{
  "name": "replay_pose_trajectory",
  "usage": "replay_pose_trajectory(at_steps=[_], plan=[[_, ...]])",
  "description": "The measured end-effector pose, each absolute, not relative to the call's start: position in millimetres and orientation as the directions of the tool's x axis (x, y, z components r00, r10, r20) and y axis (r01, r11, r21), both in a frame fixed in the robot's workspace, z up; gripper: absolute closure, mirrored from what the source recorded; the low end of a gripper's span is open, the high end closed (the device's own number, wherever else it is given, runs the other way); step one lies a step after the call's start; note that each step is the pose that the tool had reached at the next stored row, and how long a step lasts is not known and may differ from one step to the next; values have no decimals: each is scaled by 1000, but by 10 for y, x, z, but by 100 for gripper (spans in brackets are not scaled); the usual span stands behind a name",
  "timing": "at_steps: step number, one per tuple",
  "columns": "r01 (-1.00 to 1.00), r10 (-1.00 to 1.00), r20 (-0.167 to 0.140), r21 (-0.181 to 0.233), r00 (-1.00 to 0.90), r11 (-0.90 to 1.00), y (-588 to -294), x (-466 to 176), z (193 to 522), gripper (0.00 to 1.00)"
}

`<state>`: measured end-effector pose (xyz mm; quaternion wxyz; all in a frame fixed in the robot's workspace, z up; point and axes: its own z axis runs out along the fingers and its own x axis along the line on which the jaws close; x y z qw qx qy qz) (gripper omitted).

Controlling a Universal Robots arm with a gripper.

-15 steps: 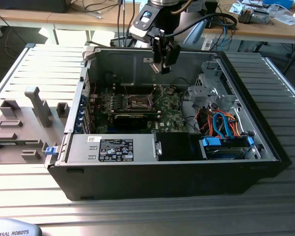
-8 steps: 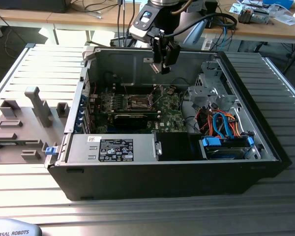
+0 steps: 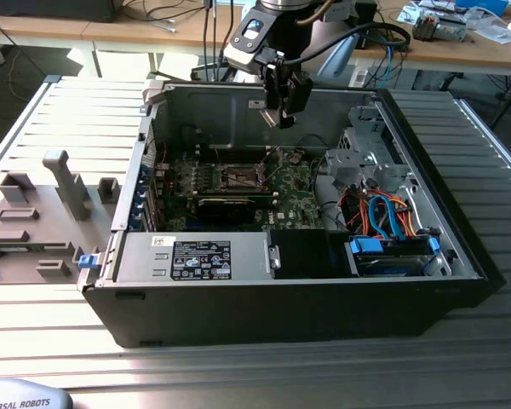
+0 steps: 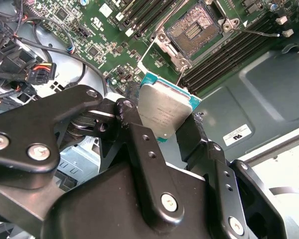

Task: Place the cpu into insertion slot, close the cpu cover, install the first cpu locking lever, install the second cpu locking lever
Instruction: 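Place the cpu into insertion slot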

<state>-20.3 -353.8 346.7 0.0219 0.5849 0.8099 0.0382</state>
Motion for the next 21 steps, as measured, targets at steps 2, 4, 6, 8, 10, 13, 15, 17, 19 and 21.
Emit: replay_pose_trajectory(at_steps=[2,4,6,8,10,13,15,17,19,21], plan=[[946,950,9,88,-313,311,-3538,-203,3466,46],[947,950,9,88,-311,309,-3538,-203,3466,46],[947,951,9,88,-310,308,-3538,-203,3466,46],[948,951,9,88,-309,307,-3538,-203,3466,46],[948,951,9,88,-308,306,-3538,-203,3465,46],[949,952,9,88,-305,304,-3538,-203,3465,46],[949,953,9,88,-304,302,-3538,-203,3465,46],[950,953,9,88,-301,300,-3538,-203,3464,46],[950,954,9,88,-300,298,-3538,-203,3464,46],[951,954,9,88,-299,297,-3538,-203,3464,46]])
